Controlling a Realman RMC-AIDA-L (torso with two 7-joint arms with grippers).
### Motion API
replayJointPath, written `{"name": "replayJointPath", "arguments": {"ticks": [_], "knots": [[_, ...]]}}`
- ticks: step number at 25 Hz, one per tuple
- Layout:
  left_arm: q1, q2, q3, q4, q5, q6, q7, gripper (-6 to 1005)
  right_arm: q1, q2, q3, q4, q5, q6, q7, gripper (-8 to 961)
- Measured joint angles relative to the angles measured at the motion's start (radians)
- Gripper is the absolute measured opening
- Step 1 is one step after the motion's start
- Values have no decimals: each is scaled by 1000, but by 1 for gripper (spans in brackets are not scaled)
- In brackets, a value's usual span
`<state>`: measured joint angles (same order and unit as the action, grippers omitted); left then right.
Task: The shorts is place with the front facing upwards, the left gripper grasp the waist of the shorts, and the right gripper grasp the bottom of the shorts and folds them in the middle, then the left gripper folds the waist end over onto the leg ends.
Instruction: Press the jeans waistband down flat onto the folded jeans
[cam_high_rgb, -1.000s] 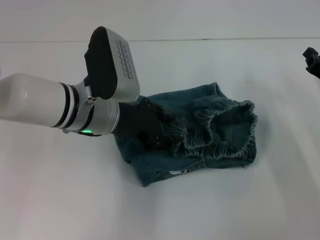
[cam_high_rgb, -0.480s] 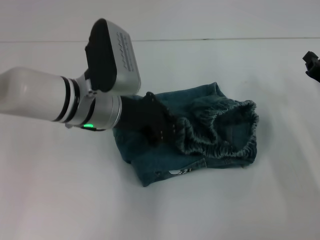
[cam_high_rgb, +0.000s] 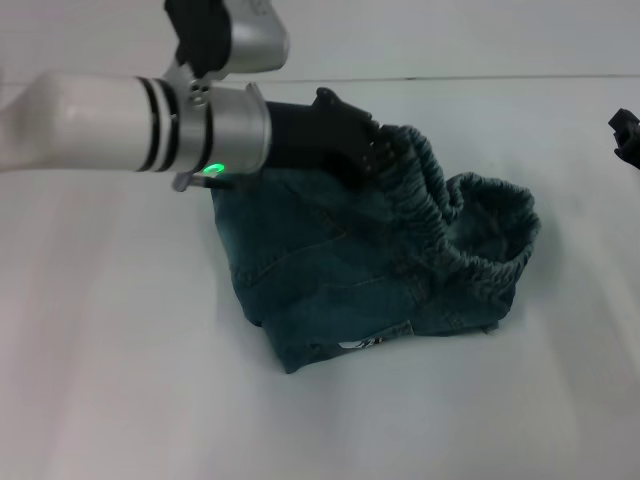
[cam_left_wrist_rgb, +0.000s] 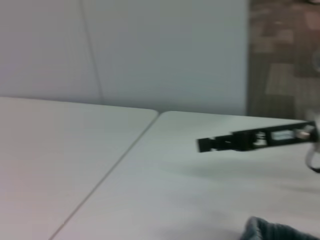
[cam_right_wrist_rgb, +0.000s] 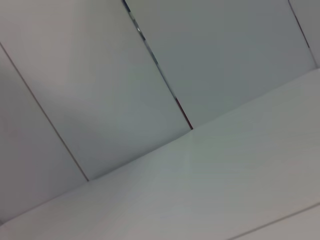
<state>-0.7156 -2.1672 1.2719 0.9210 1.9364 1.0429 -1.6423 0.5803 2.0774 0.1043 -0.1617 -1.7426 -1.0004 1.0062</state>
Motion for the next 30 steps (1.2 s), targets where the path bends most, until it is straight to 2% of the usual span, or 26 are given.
{"name": "replayJointPath", "arguments": {"ticks": [4,8,12,18,23,30], "knots": [[-87,-4,11,-137,-38,-100,2,95,-2,5,0,-2,0,-2,-1,88],[-146,-9,56,-217,-80,-181,6,94,-5,6,-1,6,0,-3,-11,92],[-160,-9,137,-231,-137,-266,5,94,-5,7,-3,12,0,-2,-21,96],[-170,-8,264,-238,-198,-353,1,175,-3,7,-2,20,0,0,-34,102],[-175,-8,351,-250,-246,-420,0,354,-2,8,-6,21,0,2,-35,106],[-164,-8,351,-251,-334,-451,6,649,0,9,-8,25,0,3,-35,113]]}}
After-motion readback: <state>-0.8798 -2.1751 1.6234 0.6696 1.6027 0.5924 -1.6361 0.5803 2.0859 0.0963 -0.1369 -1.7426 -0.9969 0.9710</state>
